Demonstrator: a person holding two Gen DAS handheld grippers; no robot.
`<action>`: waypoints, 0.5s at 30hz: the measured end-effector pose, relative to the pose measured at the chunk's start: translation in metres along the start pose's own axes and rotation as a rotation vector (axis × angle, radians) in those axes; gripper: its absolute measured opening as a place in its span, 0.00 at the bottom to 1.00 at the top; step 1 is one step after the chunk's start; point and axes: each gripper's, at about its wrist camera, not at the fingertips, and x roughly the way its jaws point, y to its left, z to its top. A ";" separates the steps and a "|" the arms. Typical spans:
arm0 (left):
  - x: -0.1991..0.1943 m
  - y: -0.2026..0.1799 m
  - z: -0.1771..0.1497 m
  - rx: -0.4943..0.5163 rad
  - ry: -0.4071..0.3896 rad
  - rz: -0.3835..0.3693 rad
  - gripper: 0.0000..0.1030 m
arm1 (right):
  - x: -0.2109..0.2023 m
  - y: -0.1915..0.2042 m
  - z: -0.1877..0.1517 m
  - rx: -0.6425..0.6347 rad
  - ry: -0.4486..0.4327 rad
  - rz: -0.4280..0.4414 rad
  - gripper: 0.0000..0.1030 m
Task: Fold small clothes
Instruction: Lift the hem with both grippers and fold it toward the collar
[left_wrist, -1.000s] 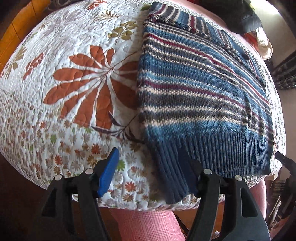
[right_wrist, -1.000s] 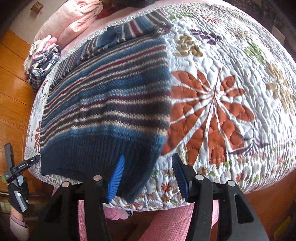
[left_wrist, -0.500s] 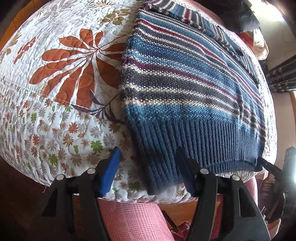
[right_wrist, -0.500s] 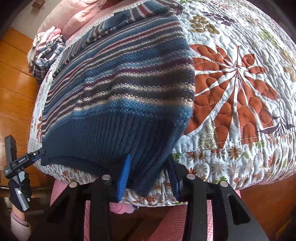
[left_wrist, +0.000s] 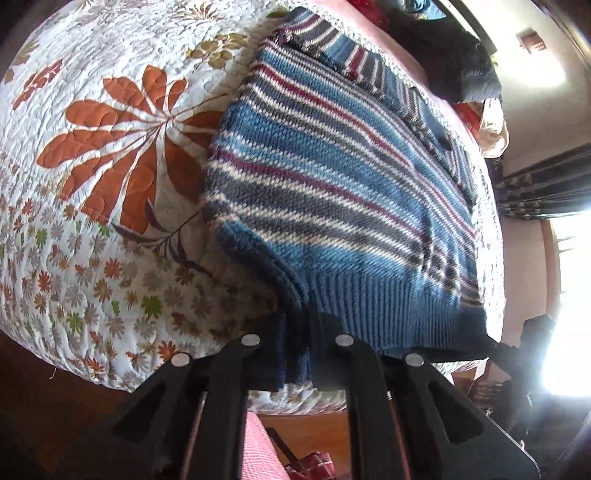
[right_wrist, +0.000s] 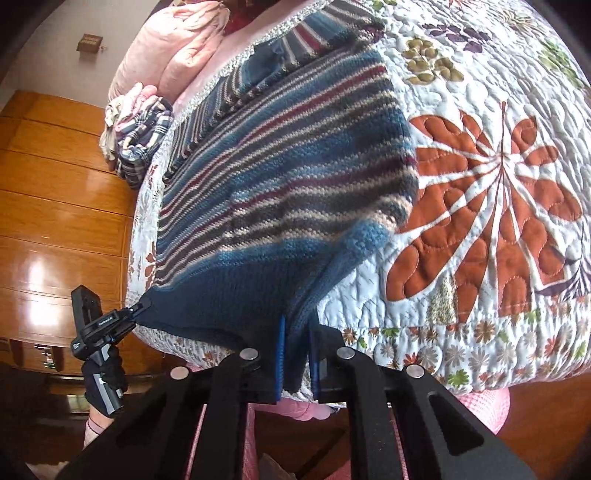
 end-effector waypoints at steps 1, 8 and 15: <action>-0.002 -0.003 0.007 -0.001 -0.008 0.007 0.07 | -0.002 -0.001 0.005 0.020 0.008 0.026 0.10; -0.005 -0.014 0.037 -0.051 -0.036 0.012 0.07 | -0.018 -0.001 0.053 0.140 -0.014 0.059 0.10; 0.015 -0.004 0.076 -0.095 -0.099 -0.030 0.07 | -0.002 -0.009 0.106 0.176 -0.073 0.093 0.09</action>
